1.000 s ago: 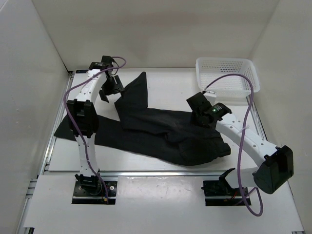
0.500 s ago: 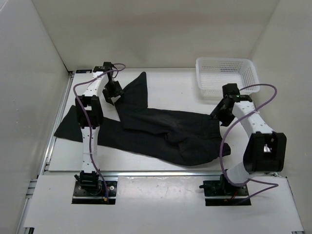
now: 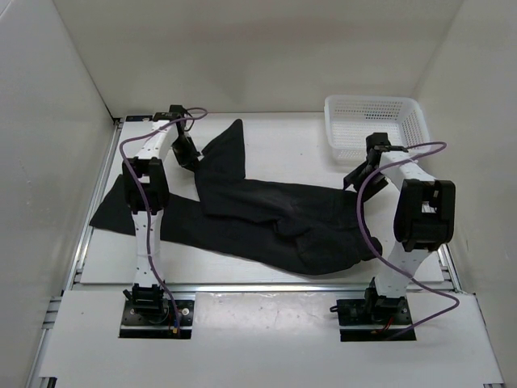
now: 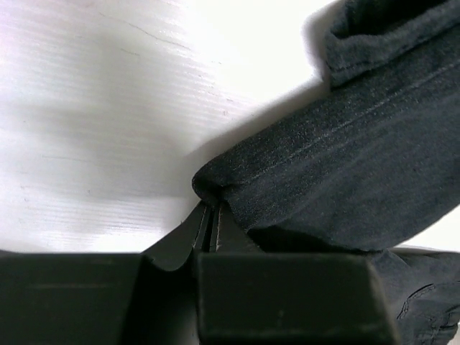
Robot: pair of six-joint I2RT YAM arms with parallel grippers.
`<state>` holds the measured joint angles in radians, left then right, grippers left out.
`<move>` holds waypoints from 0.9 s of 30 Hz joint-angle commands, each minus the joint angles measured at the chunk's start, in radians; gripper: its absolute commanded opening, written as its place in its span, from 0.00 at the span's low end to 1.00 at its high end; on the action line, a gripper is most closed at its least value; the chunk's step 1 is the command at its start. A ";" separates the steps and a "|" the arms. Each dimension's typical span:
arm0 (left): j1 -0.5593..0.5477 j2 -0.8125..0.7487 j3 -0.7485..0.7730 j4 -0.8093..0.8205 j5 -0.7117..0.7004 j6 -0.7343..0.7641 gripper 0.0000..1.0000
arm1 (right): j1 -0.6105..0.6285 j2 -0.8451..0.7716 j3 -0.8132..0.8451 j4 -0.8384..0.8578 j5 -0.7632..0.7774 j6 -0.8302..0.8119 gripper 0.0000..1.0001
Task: Fold and stack the trousers
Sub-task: Flatten the trousers out
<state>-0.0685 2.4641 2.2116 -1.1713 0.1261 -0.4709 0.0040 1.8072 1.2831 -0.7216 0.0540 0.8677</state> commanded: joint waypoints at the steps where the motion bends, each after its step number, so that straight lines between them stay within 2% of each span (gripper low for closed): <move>1: 0.003 -0.108 -0.009 0.015 0.033 0.006 0.10 | -0.007 0.050 0.042 0.017 0.001 0.086 0.60; 4: 0.012 -0.131 -0.009 0.015 0.033 0.017 0.10 | -0.007 0.102 0.042 0.017 0.038 0.131 0.55; 8: 0.033 -0.200 -0.009 -0.005 0.024 0.017 0.10 | 0.002 0.116 0.042 0.007 0.086 0.131 0.00; 14: 0.067 -0.356 -0.049 -0.014 0.014 0.017 0.10 | 0.002 -0.038 -0.039 0.016 0.188 0.084 0.00; 19: 0.066 -0.589 -0.118 -0.051 -0.026 0.017 0.10 | 0.002 -0.233 -0.140 0.016 0.240 0.010 0.00; 22: 0.007 -0.729 -0.142 -0.076 -0.141 0.006 0.10 | 0.002 -0.360 -0.231 0.007 0.250 -0.019 0.00; 24: -0.002 -0.764 -0.129 -0.088 -0.192 -0.008 0.10 | 0.002 -0.425 -0.261 0.007 0.268 -0.032 0.00; 26: -0.013 -0.732 -0.089 -0.088 -0.212 -0.008 0.10 | 0.002 -0.448 -0.275 -0.007 0.279 -0.041 0.00; 27: -0.026 -0.697 -0.017 -0.097 -0.212 -0.008 0.10 | 0.002 -0.448 -0.275 -0.007 0.296 -0.041 0.00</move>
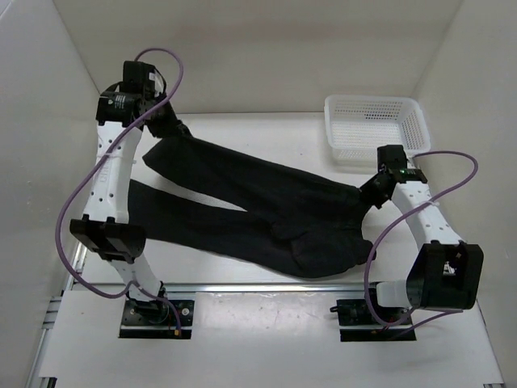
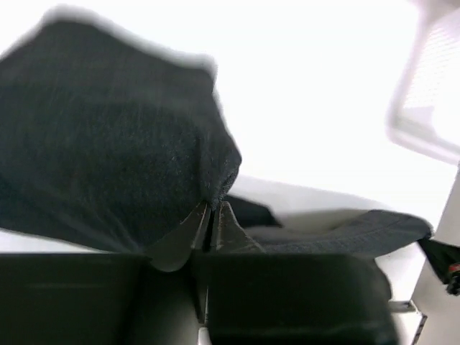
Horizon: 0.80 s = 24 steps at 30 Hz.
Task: Fold and stack the trousers
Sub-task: Flatten the trousers out
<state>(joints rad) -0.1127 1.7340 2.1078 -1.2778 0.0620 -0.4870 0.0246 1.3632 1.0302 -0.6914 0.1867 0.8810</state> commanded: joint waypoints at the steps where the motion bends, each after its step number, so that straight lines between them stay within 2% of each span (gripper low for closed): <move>1: 0.018 0.121 0.130 0.009 -0.148 0.008 0.18 | -0.028 -0.004 -0.022 -0.048 0.172 -0.054 0.00; 2: -0.013 0.172 0.165 0.023 -0.111 0.008 0.35 | -0.040 0.005 -0.022 -0.048 0.184 -0.054 0.00; 3: -0.013 0.232 0.246 0.023 -0.062 0.031 0.60 | -0.040 0.005 -0.009 -0.057 0.184 -0.054 0.00; 4: -0.022 0.375 0.315 0.005 -0.003 0.050 0.79 | -0.054 0.005 -0.009 -0.057 0.195 -0.065 0.00; 5: -0.022 0.447 0.393 -0.041 0.037 0.050 0.80 | -0.064 0.014 0.001 -0.057 0.195 -0.076 0.00; 7: -0.012 0.454 0.378 -0.065 0.058 0.050 0.81 | -0.074 0.014 0.010 -0.075 0.209 -0.088 0.00; 9: 0.017 0.414 0.263 -0.030 0.000 0.050 0.76 | -0.074 0.014 0.010 -0.076 0.224 -0.099 0.00; 10: 0.033 0.357 0.211 0.000 -0.010 0.039 0.70 | -0.074 0.014 0.010 -0.076 0.238 -0.108 0.00; 11: 0.053 0.328 0.161 0.026 -0.010 0.039 0.51 | -0.074 0.014 0.010 -0.076 0.238 -0.108 0.00; 12: 0.094 0.300 0.115 0.052 -0.031 0.039 0.38 | -0.074 0.025 0.010 -0.076 0.238 -0.117 0.00; 13: 0.117 0.279 0.036 0.084 -0.048 0.039 0.26 | -0.074 0.025 0.010 -0.076 0.247 -0.117 0.00; 14: 0.142 0.247 0.002 0.084 -0.066 0.039 0.18 | -0.074 0.037 0.010 -0.076 0.247 -0.117 0.00; 15: 0.190 0.237 -0.029 0.098 -0.089 0.039 0.12 | -0.074 0.037 0.010 -0.076 0.235 -0.117 0.00; 17: 0.234 0.237 -0.107 0.107 -0.109 0.039 0.14 | -0.074 0.037 0.010 -0.076 0.224 -0.126 0.00; 20: 0.283 0.313 -0.131 0.107 -0.090 0.039 0.29 | -0.074 0.037 0.019 -0.066 0.215 -0.135 0.00; 22: 0.294 0.338 -0.131 0.087 -0.090 0.048 0.62 | -0.074 0.037 0.019 -0.066 0.215 -0.136 0.00; 23: 0.294 0.338 -0.149 0.087 -0.090 0.048 0.93 | -0.074 0.037 0.019 -0.066 0.206 -0.145 0.00; 24: 0.294 0.348 -0.160 0.101 -0.079 0.048 1.00 | -0.074 0.037 0.019 -0.066 0.197 -0.145 0.00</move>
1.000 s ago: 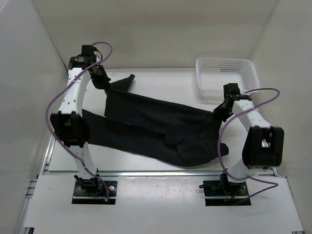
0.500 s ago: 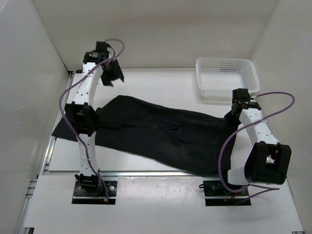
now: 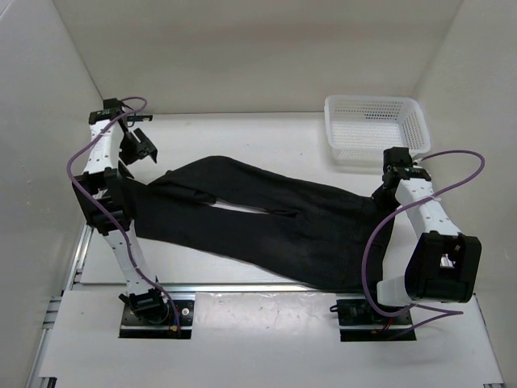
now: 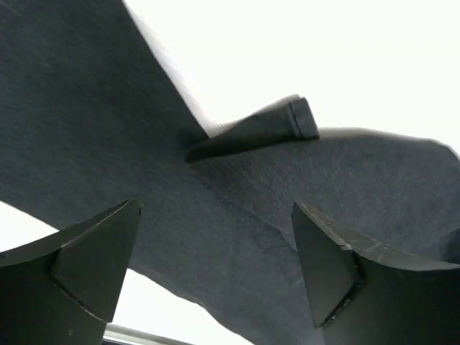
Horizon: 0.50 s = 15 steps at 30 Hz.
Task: Fold and stack the trousers
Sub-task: Flatten the trousers out
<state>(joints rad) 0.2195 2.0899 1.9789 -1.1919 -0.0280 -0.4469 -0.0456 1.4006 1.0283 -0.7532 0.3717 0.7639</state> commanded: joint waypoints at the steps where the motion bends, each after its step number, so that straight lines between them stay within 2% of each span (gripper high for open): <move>1: -0.026 -0.008 -0.041 0.028 0.046 0.008 1.00 | -0.004 0.000 0.021 -0.005 0.012 -0.028 0.00; 4: -0.026 0.024 -0.031 0.037 0.076 0.008 1.00 | -0.004 0.000 0.021 0.005 0.003 -0.037 0.00; 6: -0.026 0.051 -0.015 0.037 0.088 0.008 0.96 | -0.004 0.009 0.021 0.005 -0.016 -0.037 0.00; 7: -0.016 0.062 -0.006 0.037 0.168 0.017 0.87 | -0.004 0.009 0.021 0.005 -0.016 -0.037 0.00; 9: -0.005 0.084 -0.021 0.037 0.256 0.026 0.84 | -0.004 0.009 0.021 0.014 -0.026 -0.037 0.00; 12: -0.005 0.072 -0.081 0.055 0.247 0.017 0.93 | -0.004 0.009 0.021 0.014 -0.037 -0.037 0.00; 15: -0.005 0.058 -0.138 0.080 0.224 -0.004 0.95 | -0.004 0.009 0.030 0.014 -0.047 -0.037 0.00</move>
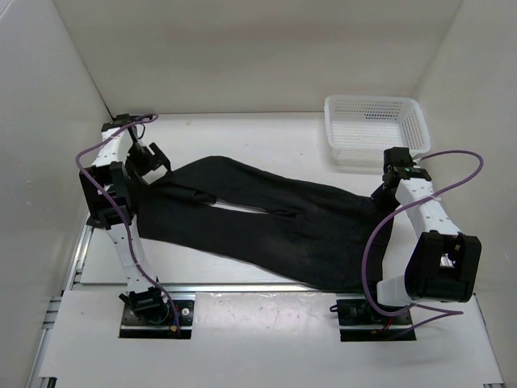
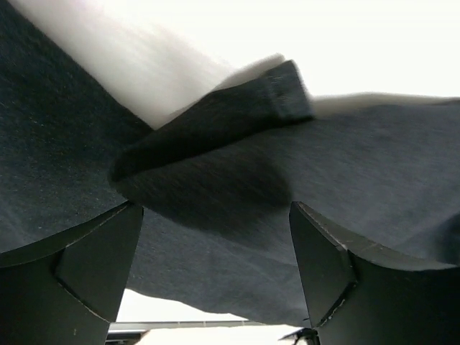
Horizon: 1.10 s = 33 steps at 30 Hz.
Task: Fold and stack the trousers
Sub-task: Flatten the trousers out
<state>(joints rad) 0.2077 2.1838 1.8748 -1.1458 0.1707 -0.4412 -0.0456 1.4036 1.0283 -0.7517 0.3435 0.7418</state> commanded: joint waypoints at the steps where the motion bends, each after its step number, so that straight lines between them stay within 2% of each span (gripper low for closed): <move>1: 0.007 -0.036 -0.034 0.034 0.026 -0.010 0.93 | -0.004 0.006 0.030 0.012 -0.018 -0.015 0.00; 2: 0.007 -0.036 -0.034 0.034 0.035 -0.010 0.91 | -0.004 0.006 0.030 0.012 -0.018 -0.015 0.00; 5: 0.007 -0.015 -0.036 0.046 0.044 -0.010 0.69 | -0.004 0.006 0.030 0.012 -0.027 -0.015 0.00; 7: 0.007 -0.015 -0.016 0.046 0.055 -0.010 0.46 | -0.004 0.006 0.030 0.012 -0.028 -0.015 0.00; 8: 0.007 -0.015 -0.003 0.046 0.055 -0.010 0.18 | -0.004 -0.003 0.030 0.012 -0.028 -0.015 0.00; 9: 0.007 -0.015 0.030 0.020 0.055 -0.010 0.10 | -0.004 -0.003 0.030 0.012 -0.028 -0.015 0.00; 12: 0.007 -0.015 0.108 -0.015 0.015 -0.010 0.10 | -0.004 -0.012 0.030 0.012 -0.028 -0.015 0.00; 15: 0.007 -0.024 0.257 -0.043 0.006 -0.034 0.10 | -0.004 -0.012 0.030 0.012 -0.028 -0.015 0.00; 19: -0.004 -0.024 0.530 -0.072 0.020 -0.048 0.10 | -0.013 -0.022 0.021 0.012 -0.028 -0.015 0.00; 21: -0.016 -0.102 0.575 -0.036 0.047 -0.048 0.10 | -0.022 -0.031 0.021 0.012 -0.028 -0.015 0.00; 25: -0.054 -0.355 0.378 0.185 0.029 -0.021 0.10 | -0.033 -0.040 0.001 0.012 -0.028 -0.006 0.00; 27: -0.054 -0.441 0.255 0.202 -0.002 -0.011 0.10 | -0.033 -0.040 -0.008 0.012 -0.028 -0.005 0.00; 29: -0.045 -0.469 0.177 0.202 -0.049 -0.001 0.10 | -0.033 -0.040 -0.019 0.012 -0.028 -0.005 0.00; 30: -0.045 -0.478 0.084 0.202 -0.069 -0.001 0.13 | -0.042 -0.040 -0.019 0.012 -0.028 -0.005 0.00; 32: -0.033 -0.478 -0.020 0.212 -0.086 -0.001 0.72 | -0.042 -0.040 -0.028 0.022 -0.028 -0.005 0.00; 33: -0.021 -0.466 -0.098 0.212 -0.074 -0.010 0.90 | -0.042 -0.040 -0.028 0.022 -0.028 -0.005 0.00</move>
<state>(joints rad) 0.1505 1.6558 1.9316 -0.9623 0.1642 -0.4526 -0.0753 1.3926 1.0138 -0.7330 0.2832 0.7406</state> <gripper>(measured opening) 0.788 0.012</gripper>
